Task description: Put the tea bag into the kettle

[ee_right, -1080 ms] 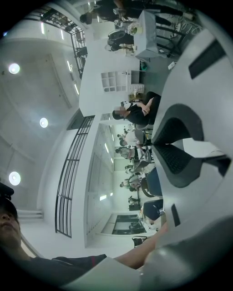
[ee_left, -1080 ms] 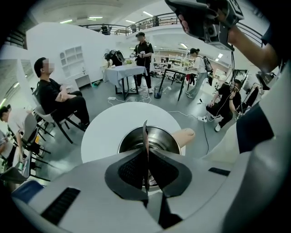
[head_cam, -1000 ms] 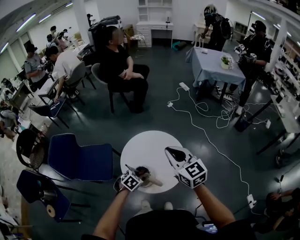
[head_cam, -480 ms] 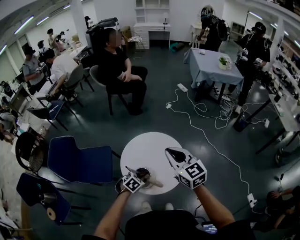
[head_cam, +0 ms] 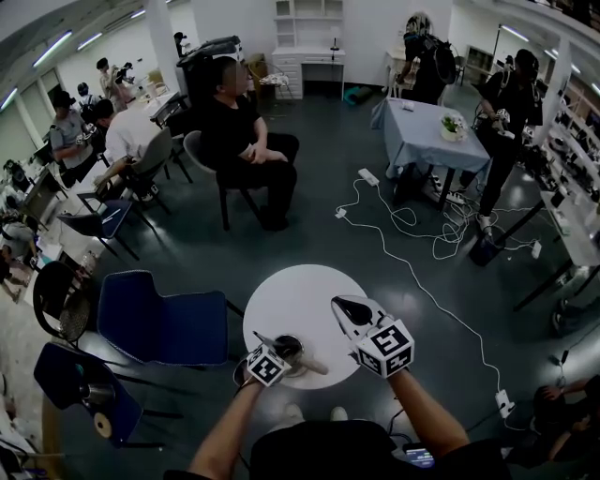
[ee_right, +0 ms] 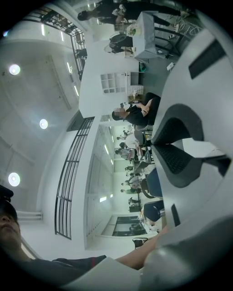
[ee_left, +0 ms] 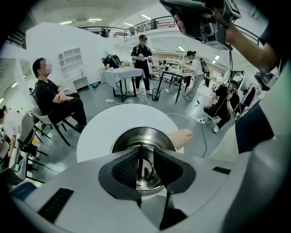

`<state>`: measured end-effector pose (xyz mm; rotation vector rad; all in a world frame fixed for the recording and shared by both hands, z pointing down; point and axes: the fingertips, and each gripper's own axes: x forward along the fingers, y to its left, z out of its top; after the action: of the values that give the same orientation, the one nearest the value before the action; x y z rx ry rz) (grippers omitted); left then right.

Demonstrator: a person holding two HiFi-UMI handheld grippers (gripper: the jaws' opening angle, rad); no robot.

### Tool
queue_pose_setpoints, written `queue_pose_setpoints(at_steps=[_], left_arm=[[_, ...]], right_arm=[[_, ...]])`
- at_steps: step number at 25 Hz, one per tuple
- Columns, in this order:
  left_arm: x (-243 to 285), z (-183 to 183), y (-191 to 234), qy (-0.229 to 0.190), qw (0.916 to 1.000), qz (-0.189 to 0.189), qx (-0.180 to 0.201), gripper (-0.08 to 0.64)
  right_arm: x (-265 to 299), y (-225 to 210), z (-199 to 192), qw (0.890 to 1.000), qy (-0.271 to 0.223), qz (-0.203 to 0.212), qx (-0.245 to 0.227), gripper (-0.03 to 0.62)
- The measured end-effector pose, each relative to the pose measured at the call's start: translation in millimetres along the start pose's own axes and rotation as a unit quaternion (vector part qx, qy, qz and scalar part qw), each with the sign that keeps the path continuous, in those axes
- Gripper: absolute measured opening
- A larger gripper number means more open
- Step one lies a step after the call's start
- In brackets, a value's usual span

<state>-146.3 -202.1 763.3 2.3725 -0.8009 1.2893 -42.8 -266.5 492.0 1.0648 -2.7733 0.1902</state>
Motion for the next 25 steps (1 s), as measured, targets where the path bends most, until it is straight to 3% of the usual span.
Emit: queue_pose_setpoints(at_steps=[15,21,25], left_arm=[[-27,6,7,-0.039,0.9970,0.024,-0.063,0.114],[-43,16,1,-0.059,0.9946,0.037,-0.077,0.067],[-65,35,3,-0.100,0.9898,0.061,-0.081,0.029]], right_arm=[[-4,7,0,1.000,-0.002,0.017,-0.003,0.018],[-8,9,-1,0.999,-0.001,0.031,-0.008,0.018],[-11,11,1,0.999,-0.003,0.039,-0.007,0.018]])
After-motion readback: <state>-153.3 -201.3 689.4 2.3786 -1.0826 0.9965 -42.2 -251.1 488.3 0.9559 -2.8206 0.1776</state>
